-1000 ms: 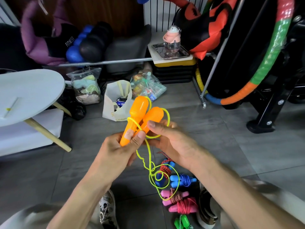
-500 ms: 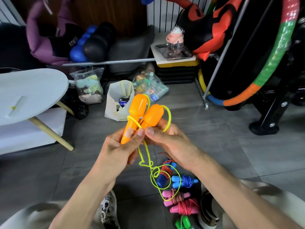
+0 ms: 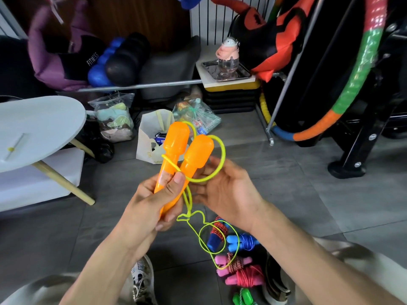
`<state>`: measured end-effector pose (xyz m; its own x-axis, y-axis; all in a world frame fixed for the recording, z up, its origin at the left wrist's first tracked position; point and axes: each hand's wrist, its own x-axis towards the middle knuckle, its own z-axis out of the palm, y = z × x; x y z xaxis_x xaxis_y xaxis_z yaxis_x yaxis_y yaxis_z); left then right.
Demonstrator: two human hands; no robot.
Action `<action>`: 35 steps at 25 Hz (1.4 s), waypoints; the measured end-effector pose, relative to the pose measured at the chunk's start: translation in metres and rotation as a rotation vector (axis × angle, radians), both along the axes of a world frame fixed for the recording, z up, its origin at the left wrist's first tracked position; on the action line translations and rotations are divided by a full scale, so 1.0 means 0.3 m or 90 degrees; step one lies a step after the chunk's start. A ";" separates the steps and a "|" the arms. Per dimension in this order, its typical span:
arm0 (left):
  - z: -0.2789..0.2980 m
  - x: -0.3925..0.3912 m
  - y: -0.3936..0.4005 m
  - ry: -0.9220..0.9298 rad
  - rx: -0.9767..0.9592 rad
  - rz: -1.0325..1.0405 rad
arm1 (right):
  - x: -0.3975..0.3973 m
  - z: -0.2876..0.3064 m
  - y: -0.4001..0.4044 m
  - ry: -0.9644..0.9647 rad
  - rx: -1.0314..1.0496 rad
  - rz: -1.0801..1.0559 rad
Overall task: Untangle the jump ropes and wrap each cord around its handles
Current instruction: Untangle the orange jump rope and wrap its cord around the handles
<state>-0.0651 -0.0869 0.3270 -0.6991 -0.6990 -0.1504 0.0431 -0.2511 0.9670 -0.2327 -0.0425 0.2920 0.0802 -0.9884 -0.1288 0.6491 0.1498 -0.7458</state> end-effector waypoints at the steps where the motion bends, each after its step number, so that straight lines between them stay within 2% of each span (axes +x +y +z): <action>1: 0.001 0.000 0.003 0.002 0.004 -0.016 | -0.002 -0.005 0.001 0.034 0.007 -0.004; 3: -0.002 0.002 0.009 -0.007 0.001 -0.044 | 0.001 -0.004 0.005 0.096 -0.004 -0.017; 8: -0.010 0.007 0.008 -0.019 -0.011 -0.043 | -0.009 0.026 0.010 0.151 -0.037 -0.011; 13: -0.010 0.004 0.005 -0.037 -0.024 0.010 | -0.044 0.070 0.015 0.515 -0.108 -0.039; 17: -0.012 -0.002 -0.023 -0.095 -0.025 0.157 | -0.069 0.102 0.044 0.820 -0.078 -0.073; 20: -0.029 -0.006 -0.036 -0.176 -0.099 0.218 | -0.059 0.120 0.068 0.923 -0.105 -0.028; 24: -0.043 -0.025 -0.029 -0.269 -0.205 0.190 | -0.077 0.156 0.089 1.203 -0.141 -0.107; 27: -0.048 -0.032 -0.035 -0.356 -0.309 0.072 | -0.094 0.173 0.079 1.265 -0.285 -0.012; 30: -0.053 -0.027 -0.038 -0.418 -0.350 -0.070 | -0.121 0.192 0.067 1.314 -0.356 -0.009; 32: -0.047 -0.023 -0.033 -0.412 -0.345 -0.158 | -0.128 0.216 0.066 1.328 -0.296 0.010; 35: -0.034 -0.014 -0.033 -0.407 -0.328 -0.234 | -0.122 0.235 0.058 1.190 -0.199 0.114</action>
